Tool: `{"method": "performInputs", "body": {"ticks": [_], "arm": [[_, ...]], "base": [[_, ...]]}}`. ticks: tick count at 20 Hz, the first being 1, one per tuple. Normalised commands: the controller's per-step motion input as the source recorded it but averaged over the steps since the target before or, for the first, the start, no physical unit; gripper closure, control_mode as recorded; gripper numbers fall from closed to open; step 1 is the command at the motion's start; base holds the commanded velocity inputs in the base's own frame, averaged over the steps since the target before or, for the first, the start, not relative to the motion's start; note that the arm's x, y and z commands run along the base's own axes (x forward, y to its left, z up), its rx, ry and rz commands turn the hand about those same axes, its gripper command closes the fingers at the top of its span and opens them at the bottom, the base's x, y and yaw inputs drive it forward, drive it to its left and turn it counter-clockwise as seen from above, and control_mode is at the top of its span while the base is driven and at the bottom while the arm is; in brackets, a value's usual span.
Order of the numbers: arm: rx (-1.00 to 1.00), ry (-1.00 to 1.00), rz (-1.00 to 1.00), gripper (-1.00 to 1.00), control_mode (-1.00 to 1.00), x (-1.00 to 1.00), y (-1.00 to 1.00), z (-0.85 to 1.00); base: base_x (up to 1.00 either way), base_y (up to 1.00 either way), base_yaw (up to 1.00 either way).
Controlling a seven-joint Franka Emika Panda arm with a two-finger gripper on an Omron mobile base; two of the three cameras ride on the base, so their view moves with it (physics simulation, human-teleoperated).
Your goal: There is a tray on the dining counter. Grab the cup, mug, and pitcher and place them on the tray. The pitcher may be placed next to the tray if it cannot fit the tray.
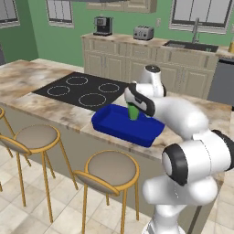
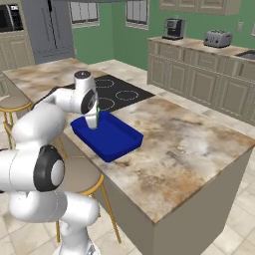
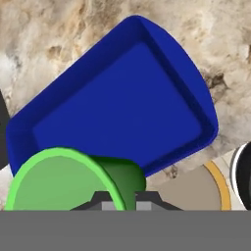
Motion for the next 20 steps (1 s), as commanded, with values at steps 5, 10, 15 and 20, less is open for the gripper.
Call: {"method": "performInputs", "body": {"ticks": [5, 10, 15, 20], "arm": [[0.00, 0.03, 0.00, 1.00, -1.00, 0.38, 0.00, -0.27], [0.00, 0.00, 0.00, 1.00, -1.00, 0.41, 0.03, -0.23], [0.00, 0.00, 0.00, 1.00, -1.00, 0.44, 0.11, -0.23], [0.00, 0.00, 0.00, 1.00, -1.00, 0.47, 0.08, -0.24]], "base": [[0.00, 0.00, 0.00], [0.00, 0.00, 0.00], [0.00, 0.00, 0.00], [0.00, 0.00, 0.00]]}}
